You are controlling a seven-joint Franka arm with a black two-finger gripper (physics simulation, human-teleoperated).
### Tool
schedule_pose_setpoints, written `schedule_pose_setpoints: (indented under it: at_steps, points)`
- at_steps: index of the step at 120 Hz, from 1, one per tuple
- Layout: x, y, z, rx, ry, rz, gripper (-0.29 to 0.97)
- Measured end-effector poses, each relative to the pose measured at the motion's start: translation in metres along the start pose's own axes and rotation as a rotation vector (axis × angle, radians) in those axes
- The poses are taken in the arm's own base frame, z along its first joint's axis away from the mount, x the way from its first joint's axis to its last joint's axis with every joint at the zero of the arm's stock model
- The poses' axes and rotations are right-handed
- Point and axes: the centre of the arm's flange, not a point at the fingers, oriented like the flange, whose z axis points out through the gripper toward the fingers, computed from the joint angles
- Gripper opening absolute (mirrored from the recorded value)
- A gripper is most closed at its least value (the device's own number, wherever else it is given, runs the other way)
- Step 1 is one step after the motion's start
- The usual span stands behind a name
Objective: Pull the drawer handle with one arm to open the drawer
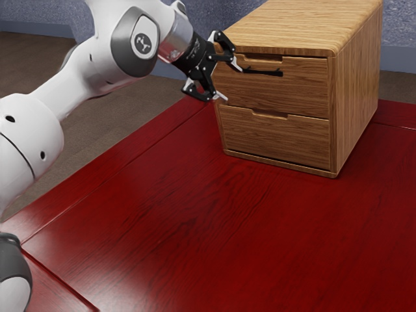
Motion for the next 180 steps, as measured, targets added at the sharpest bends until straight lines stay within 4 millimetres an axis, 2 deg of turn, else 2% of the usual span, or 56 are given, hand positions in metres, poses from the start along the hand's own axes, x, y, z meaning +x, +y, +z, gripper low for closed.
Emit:
schedule_pose_setpoints:
  at_steps: [11, 33, 59, 85, 100, 125, 159, 180]
  points:
    - [-0.002, 0.008, -0.003, -0.045, 0.017, 0.028, 0.43]
    - [-0.001, 0.011, 0.018, -0.073, 0.029, 0.059, 0.40]
    - [0.014, 0.010, 0.027, -0.100, 0.057, 0.075, 0.39]
    - [0.012, 0.017, 0.033, -0.151, 0.080, 0.114, 0.38]
    - [0.011, 0.018, 0.046, -0.155, 0.087, 0.135, 0.37]
    - [0.012, 0.019, 0.048, -0.171, 0.097, 0.156, 0.36]
    - [0.026, 0.014, 0.059, -0.160, 0.106, 0.158, 0.35]
    - [0.018, 0.016, 0.063, -0.168, 0.084, 0.168, 0.34]
